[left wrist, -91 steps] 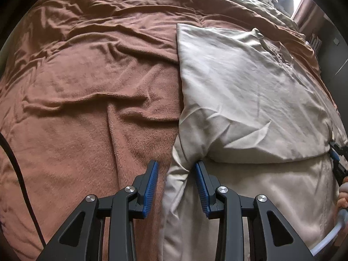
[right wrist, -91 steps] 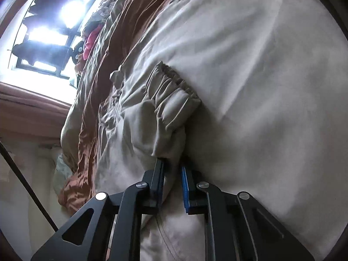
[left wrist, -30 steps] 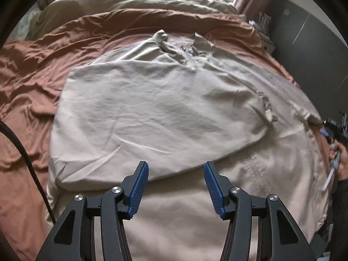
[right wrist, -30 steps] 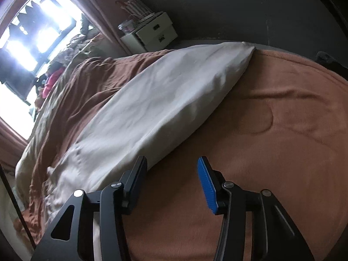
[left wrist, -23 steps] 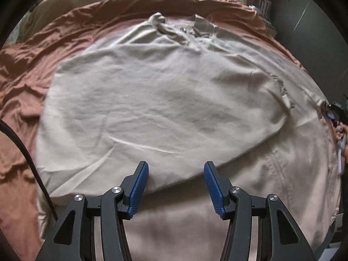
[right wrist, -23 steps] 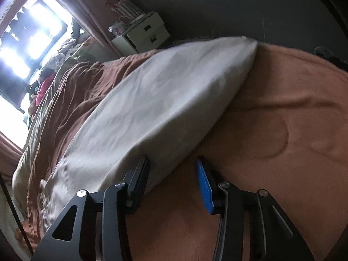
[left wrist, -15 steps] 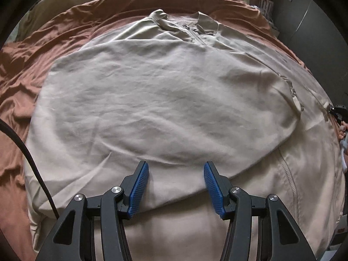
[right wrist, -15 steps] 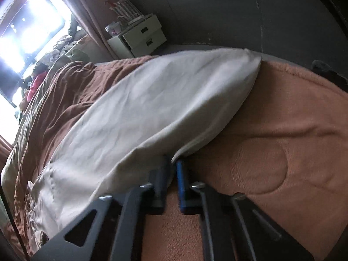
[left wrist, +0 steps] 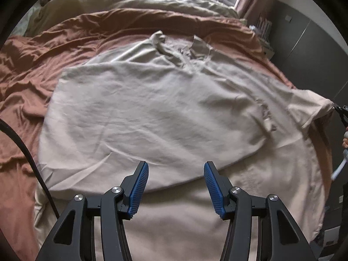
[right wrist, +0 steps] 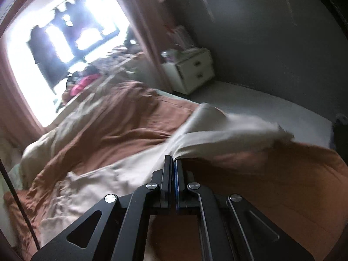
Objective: Fold large clothes
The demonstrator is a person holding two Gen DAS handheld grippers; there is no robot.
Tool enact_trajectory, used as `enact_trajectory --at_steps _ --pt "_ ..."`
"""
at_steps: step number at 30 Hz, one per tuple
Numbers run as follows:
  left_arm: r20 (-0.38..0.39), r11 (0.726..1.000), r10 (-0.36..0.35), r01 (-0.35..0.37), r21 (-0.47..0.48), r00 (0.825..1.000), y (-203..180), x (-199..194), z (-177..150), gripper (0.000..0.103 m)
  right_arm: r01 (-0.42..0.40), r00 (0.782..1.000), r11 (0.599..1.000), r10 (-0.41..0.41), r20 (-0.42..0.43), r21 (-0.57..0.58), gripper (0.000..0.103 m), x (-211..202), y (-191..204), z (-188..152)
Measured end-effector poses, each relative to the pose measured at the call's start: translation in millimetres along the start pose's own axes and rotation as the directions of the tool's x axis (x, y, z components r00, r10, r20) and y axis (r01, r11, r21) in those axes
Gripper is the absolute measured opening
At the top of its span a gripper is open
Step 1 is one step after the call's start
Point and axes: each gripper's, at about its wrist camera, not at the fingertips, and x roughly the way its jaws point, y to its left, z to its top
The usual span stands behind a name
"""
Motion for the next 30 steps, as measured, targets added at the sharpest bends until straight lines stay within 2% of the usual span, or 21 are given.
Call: enact_trajectory --at_steps 6,12,14,15,17,21,24,26,30 --pt "0.048 0.998 -0.047 0.048 -0.028 0.998 -13 -28 -2 0.055 -0.093 0.996 0.989 0.093 -0.006 -0.114 0.0 -23 60 -12" --pt "0.08 0.996 -0.063 0.068 -0.06 0.995 -13 -41 -5 0.055 -0.201 0.979 0.958 0.188 -0.082 -0.203 0.0 -20 108 -33" --pt "0.089 0.995 -0.06 0.066 -0.068 0.994 -11 -43 -7 0.055 -0.229 0.971 0.948 0.207 -0.117 -0.223 0.0 -12 109 -32" --pt "0.09 0.996 -0.055 0.062 -0.07 0.994 -10 -42 -8 0.055 -0.247 0.966 0.939 0.218 -0.142 -0.238 0.0 -9 120 -42" --pt "0.079 0.995 -0.053 0.059 -0.084 0.995 -6 -37 -11 0.055 -0.255 0.961 0.932 0.214 -0.177 -0.257 0.0 19 129 -33" --pt "0.065 0.993 -0.053 0.06 -0.105 0.996 2 -30 -15 0.055 -0.277 0.945 0.914 0.205 -0.254 -0.296 0.0 44 152 -58" --pt "0.064 0.992 -0.056 0.063 -0.111 0.996 6 -29 -16 0.055 -0.281 0.932 0.922 0.197 -0.303 -0.267 0.0 61 159 -73" --pt "0.063 0.991 -0.056 0.063 -0.114 0.996 8 -28 -16 0.055 -0.28 0.916 0.933 0.189 -0.354 -0.226 0.0 74 160 -83" --pt "0.057 0.99 -0.067 0.073 -0.118 0.996 10 -26 -17 0.055 -0.297 0.866 0.949 0.221 -0.449 -0.105 0.003 101 147 -115"
